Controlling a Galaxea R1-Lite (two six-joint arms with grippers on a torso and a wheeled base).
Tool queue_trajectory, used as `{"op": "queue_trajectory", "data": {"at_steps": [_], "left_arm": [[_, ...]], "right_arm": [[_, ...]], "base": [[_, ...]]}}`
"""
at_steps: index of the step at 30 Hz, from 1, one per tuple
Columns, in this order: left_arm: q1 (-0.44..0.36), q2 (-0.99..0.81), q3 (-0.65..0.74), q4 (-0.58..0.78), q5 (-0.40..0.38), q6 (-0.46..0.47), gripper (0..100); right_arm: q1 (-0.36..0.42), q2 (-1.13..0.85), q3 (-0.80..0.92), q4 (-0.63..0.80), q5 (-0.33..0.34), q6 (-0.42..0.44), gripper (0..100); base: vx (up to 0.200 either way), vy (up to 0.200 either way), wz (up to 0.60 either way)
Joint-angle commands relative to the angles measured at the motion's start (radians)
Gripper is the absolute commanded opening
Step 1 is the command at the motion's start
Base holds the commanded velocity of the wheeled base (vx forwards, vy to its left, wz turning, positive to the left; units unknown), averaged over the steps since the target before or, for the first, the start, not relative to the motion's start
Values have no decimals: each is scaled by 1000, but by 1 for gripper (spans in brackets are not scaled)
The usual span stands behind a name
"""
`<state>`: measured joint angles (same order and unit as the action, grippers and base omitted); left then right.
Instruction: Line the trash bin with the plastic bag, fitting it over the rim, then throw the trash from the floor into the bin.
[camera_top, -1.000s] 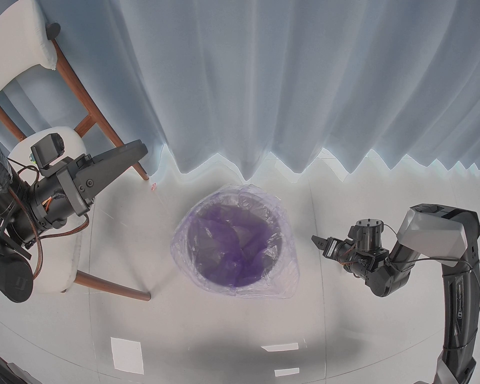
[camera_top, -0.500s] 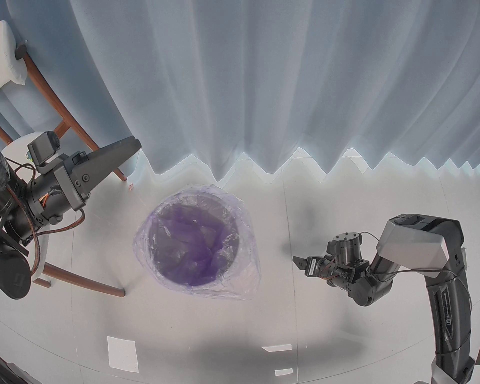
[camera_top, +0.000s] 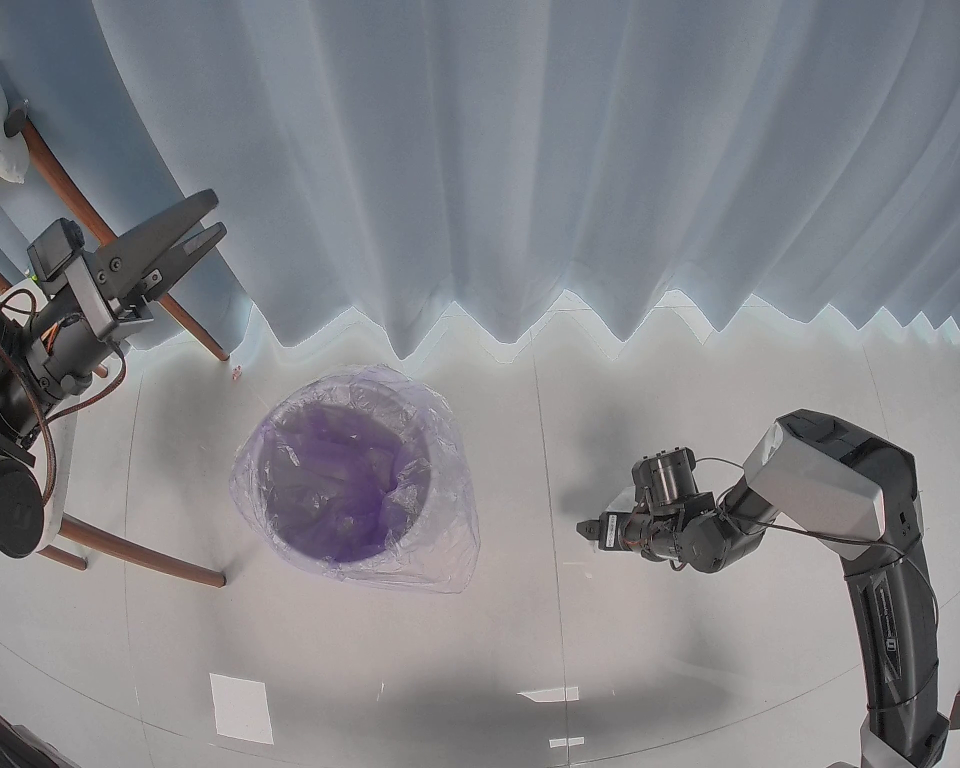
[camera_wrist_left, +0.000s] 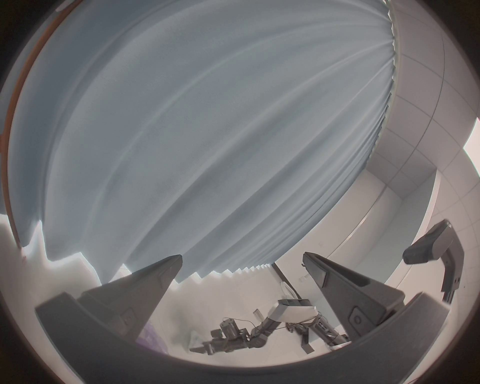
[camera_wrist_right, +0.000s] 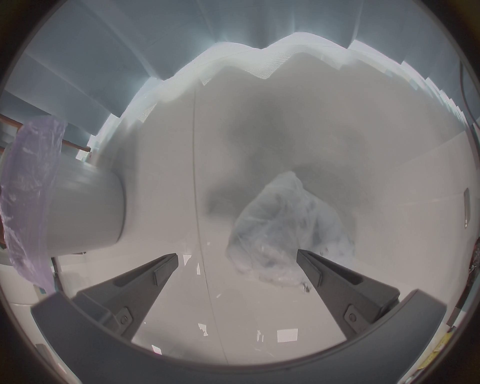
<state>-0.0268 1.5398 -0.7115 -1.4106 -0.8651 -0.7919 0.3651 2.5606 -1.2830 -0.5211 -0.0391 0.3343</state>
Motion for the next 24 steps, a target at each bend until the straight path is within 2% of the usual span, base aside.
{"op": "queue_trajectory", "data": {"at_steps": [1, 4, 7, 16, 24], "left_arm": [[56, 3, -2, -50, -41, -66, 100], [87, 2, 10, -62, -101, -73, 100], [93, 2, 17, -65, -123, -67, 100], [93, -1, 43, -134, -120, -59, 100], [85, -6, 53, -134, -121, -58, 100]], "right_arm": [[-3, 21, -87, 35, -5, 6, 100], [-3, 23, -91, 39, -7, 6, 100], [-3, 24, -110, 39, -18, 6, 100], [-35, 27, -153, 41, -24, -1, 100], [17, 56, -187, 21, 5, -26, 100]], "base": [[-200, -200, 0], [-200, -200, 0], [-200, -200, 0], [0, 0, 0], [0, 0, 0]]}}
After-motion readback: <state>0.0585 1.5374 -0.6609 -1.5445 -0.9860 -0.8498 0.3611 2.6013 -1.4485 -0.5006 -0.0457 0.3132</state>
